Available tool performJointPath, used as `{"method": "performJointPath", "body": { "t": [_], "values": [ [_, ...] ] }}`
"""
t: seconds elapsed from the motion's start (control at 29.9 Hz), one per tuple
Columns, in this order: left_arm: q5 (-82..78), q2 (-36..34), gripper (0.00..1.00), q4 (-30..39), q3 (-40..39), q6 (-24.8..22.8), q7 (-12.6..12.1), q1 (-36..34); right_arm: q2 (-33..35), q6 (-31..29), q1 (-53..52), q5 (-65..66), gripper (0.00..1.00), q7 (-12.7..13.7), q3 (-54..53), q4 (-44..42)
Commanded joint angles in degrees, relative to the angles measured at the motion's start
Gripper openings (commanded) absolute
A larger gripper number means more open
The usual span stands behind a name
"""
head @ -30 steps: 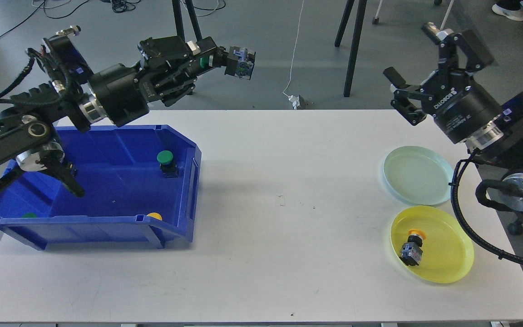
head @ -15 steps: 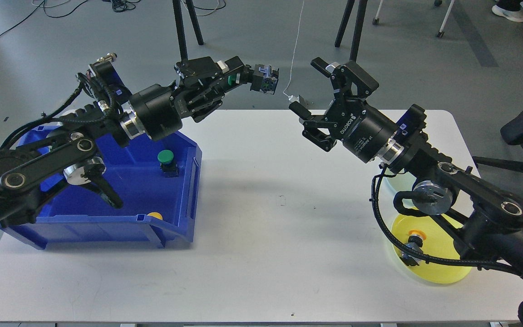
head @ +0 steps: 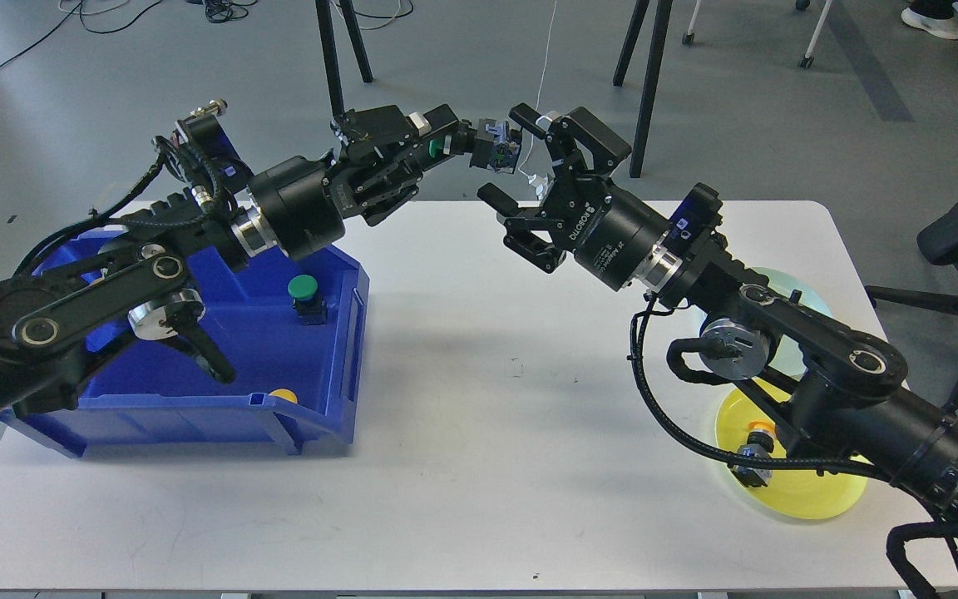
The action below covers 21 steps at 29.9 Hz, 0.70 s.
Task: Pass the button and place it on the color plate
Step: 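Grasp the green button with the right gripper and open the left gripper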
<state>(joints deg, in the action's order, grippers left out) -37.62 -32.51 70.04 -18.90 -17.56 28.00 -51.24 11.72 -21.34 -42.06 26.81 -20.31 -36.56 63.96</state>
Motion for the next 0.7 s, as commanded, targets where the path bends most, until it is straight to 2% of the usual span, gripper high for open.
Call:
{"method": "performJointPath", "body": {
  "t": [0.0,0.2,0.27,0.33,0.37,0.43,0.47,0.53,0.6,0.64,0.67],
  "values": [
    [0.0,0.0,0.06,-0.1,0.0,0.0,0.0,0.0,-0.1,0.0,0.0,-0.1,0.79,-0.1,0.0,0.1],
    [0.0,-0.2,0.06,-0.1,0.0,-0.3,0.0,0.1,0.4,0.0,0.0,-0.2,0.43,-0.2,-0.5,0.5],
    [0.0,-0.4,0.07,-0.1,0.0,-0.5,0.0,0.1,0.4,0.0,0.0,-0.1,0.18,-0.2,-0.5,0.6],
    [0.0,-0.5,0.09,-0.1,0.0,-0.5,0.0,0.2,0.5,0.1,0.0,-0.1,0.04,-0.3,-0.6,0.7],
    [0.0,-0.6,0.11,-0.1,0.0,-0.4,0.0,0.2,0.5,0.1,0.0,-0.1,0.0,-0.3,-0.7,0.7],
    [0.0,-0.6,0.16,-0.1,0.0,-0.1,0.0,0.3,0.5,0.2,0.0,-0.1,0.0,-0.3,-0.9,0.8],
    [0.0,-0.6,0.2,-0.1,0.0,0.0,0.0,0.5,0.5,0.3,0.0,-0.1,0.0,-0.3,-1.0,0.8],
    [0.1,-0.5,0.35,0.0,-0.1,0.1,0.0,0.7,0.5,0.6,0.0,-0.1,0.0,-0.3,-1.3,0.7],
    [0.5,-0.4,0.67,0.1,-0.3,0.1,0.0,0.7,0.5,0.7,0.2,-0.1,0.0,-0.3,-1.8,0.7],
    [0.6,-0.4,0.78,0.1,-0.3,0.0,0.0,0.7,0.5,0.7,0.4,-0.2,0.0,-0.3,-2.0,0.7],
    [0.6,-0.4,0.84,0.1,-0.3,0.0,0.0,0.7,0.7,0.7,0.6,-0.2,0.0,-0.3,-2.5,0.8]
  ]
}}
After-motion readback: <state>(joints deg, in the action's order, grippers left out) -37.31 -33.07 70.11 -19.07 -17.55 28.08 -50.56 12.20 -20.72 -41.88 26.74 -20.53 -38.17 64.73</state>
